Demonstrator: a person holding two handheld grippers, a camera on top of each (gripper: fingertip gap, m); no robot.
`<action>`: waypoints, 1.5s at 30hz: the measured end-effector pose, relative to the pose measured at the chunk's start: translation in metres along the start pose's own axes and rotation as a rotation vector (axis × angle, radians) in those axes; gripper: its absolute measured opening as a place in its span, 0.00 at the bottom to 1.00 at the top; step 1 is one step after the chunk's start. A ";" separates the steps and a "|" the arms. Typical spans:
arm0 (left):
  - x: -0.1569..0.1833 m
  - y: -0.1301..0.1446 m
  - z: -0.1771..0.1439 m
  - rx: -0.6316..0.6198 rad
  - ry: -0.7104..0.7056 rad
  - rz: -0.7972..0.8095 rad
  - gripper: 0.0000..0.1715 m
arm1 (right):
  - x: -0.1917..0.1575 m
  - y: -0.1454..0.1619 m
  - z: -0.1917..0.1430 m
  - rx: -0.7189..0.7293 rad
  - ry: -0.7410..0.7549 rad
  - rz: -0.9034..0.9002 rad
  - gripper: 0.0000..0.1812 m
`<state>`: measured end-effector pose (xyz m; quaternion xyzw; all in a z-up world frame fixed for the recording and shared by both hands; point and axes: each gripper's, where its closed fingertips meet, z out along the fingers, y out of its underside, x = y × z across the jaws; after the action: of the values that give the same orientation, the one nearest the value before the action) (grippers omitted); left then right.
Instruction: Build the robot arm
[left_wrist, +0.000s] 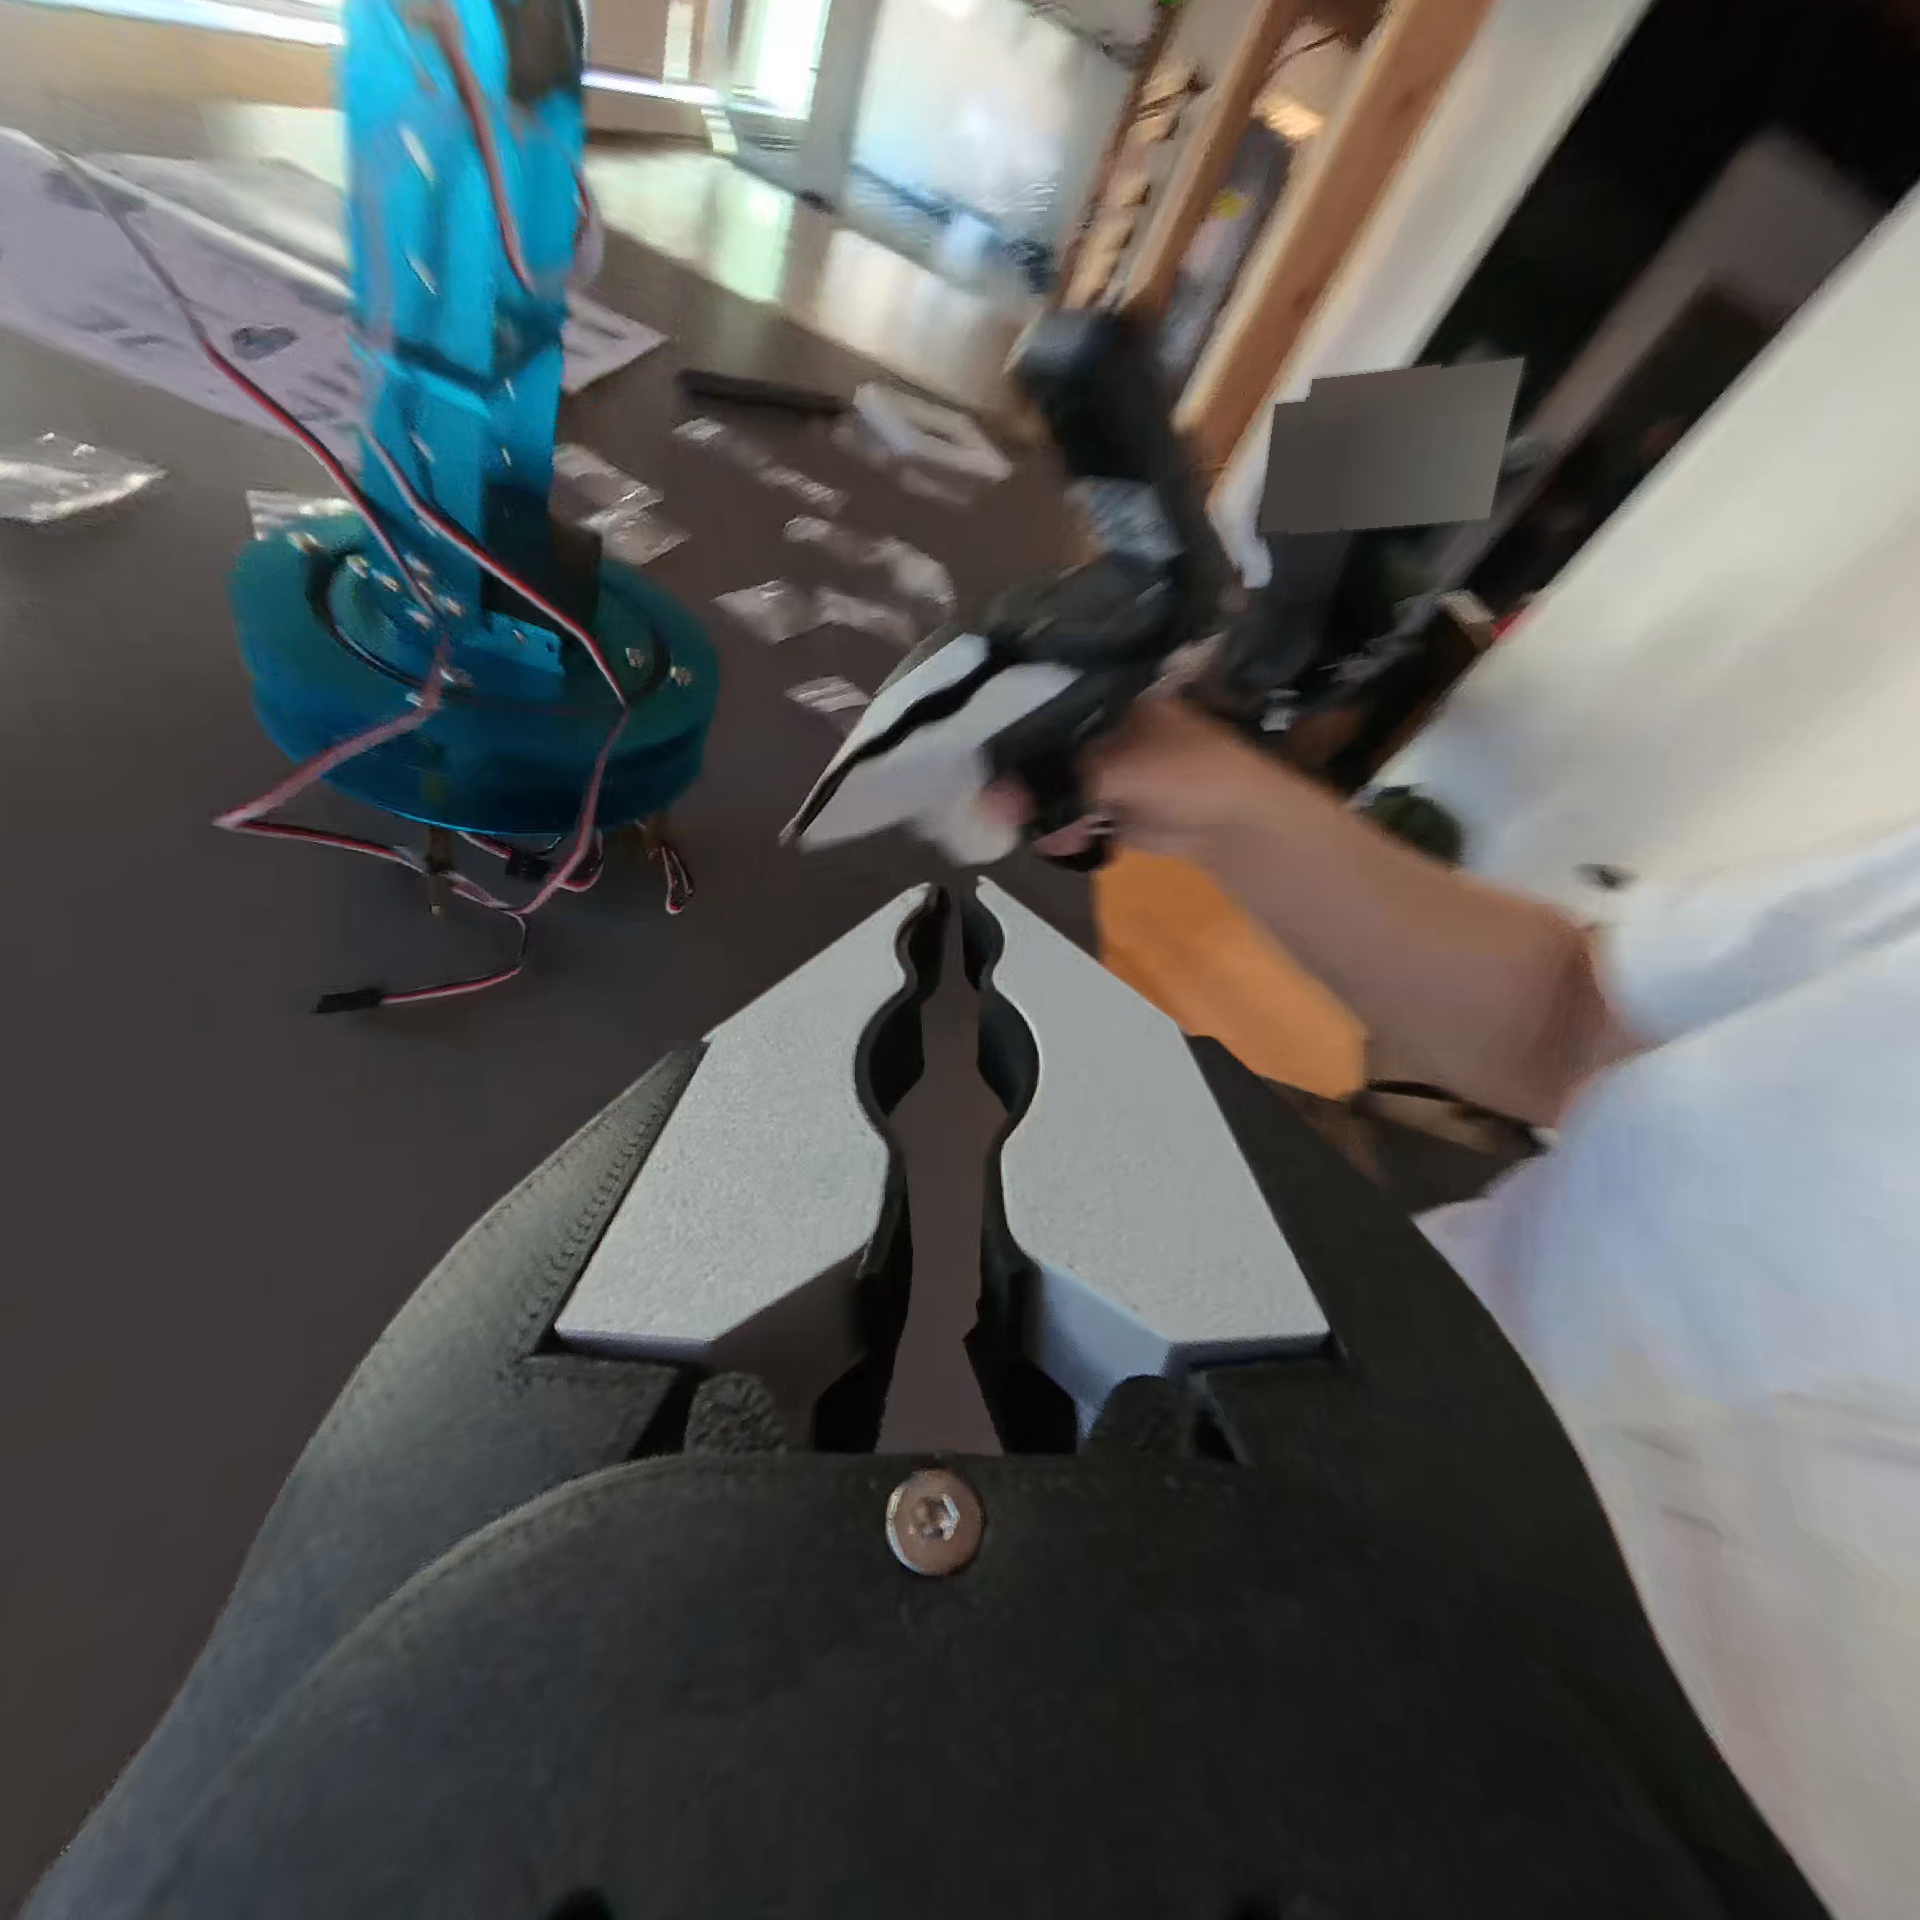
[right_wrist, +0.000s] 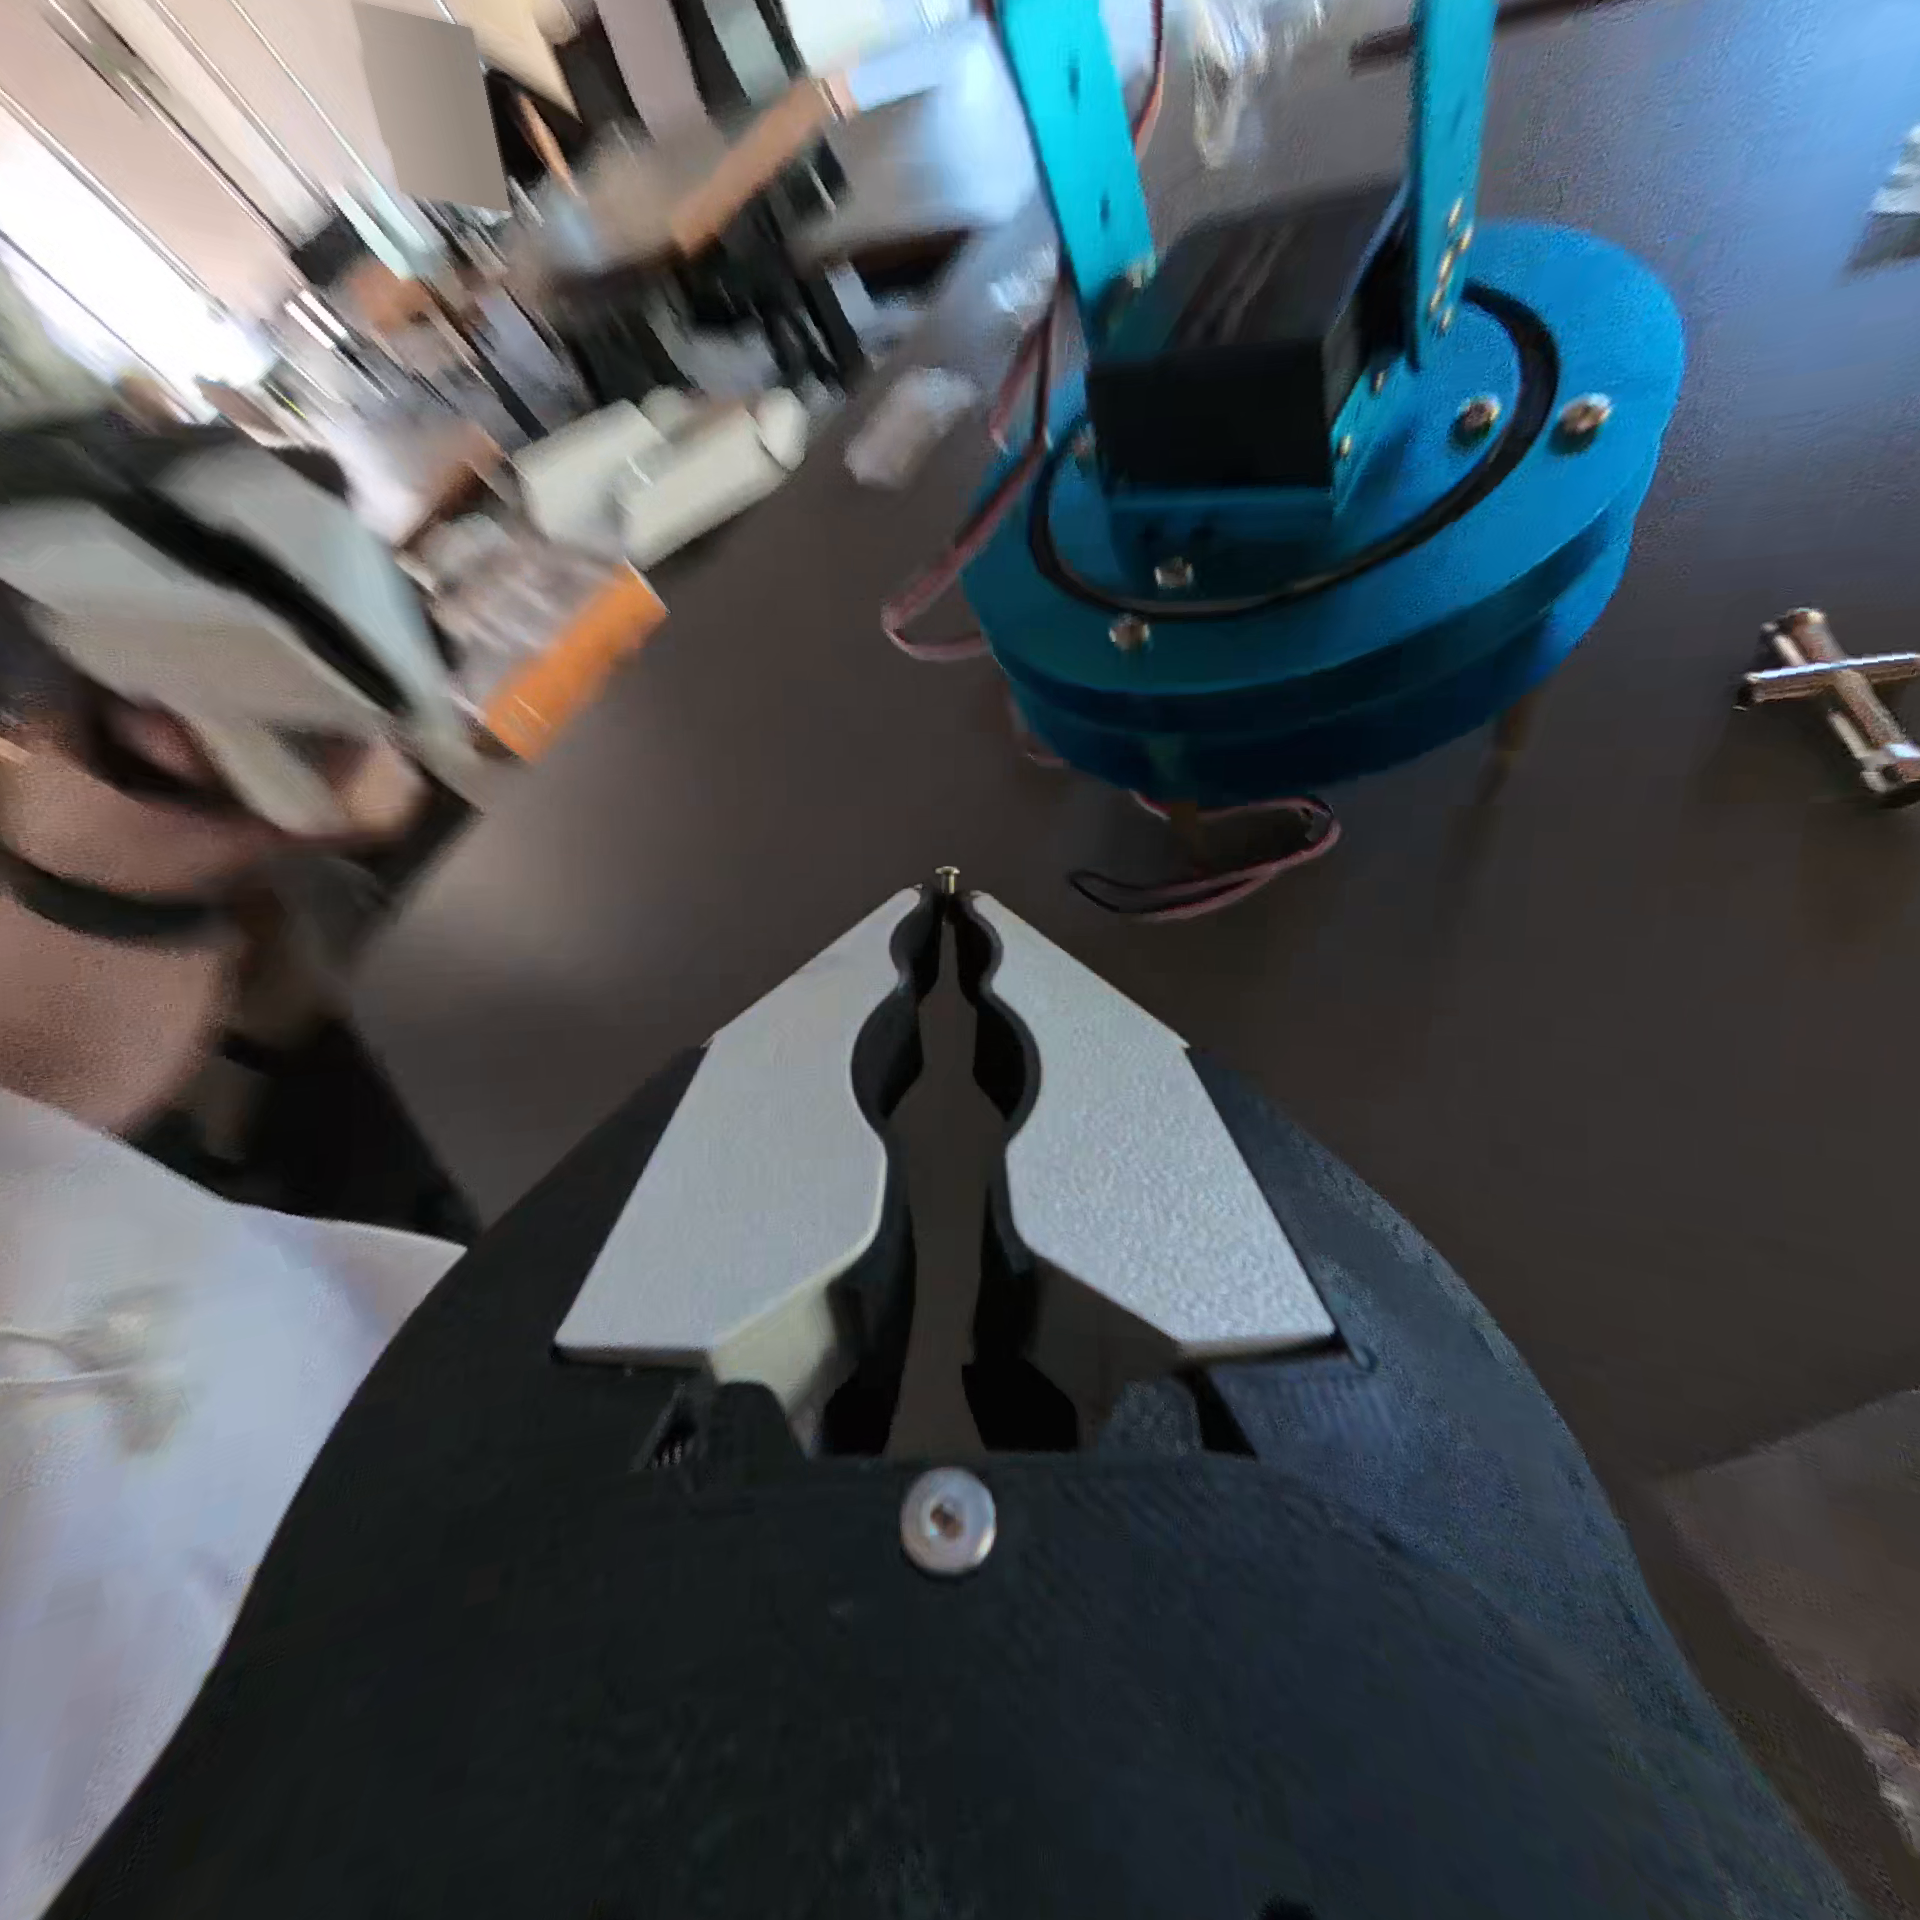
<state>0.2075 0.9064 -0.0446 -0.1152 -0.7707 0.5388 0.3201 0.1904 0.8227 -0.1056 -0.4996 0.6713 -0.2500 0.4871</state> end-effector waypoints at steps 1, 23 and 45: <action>-0.001 0.005 0.016 0.015 -0.040 -0.005 0.01 | -0.006 -0.009 -0.008 0.055 -0.065 0.061 0.00; 0.049 -0.080 0.211 0.173 -0.897 0.505 0.05 | 0.025 -0.064 -0.169 -0.015 -1.019 0.628 0.00; 0.041 0.002 0.260 -0.201 -0.487 0.369 0.02 | 0.069 0.023 -0.169 -0.391 -0.960 0.382 0.00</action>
<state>0.0149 0.7316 -0.0875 -0.1518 -0.8400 0.5208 0.0102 0.0258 0.7429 -0.0849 -0.5079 0.4867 0.2281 0.6732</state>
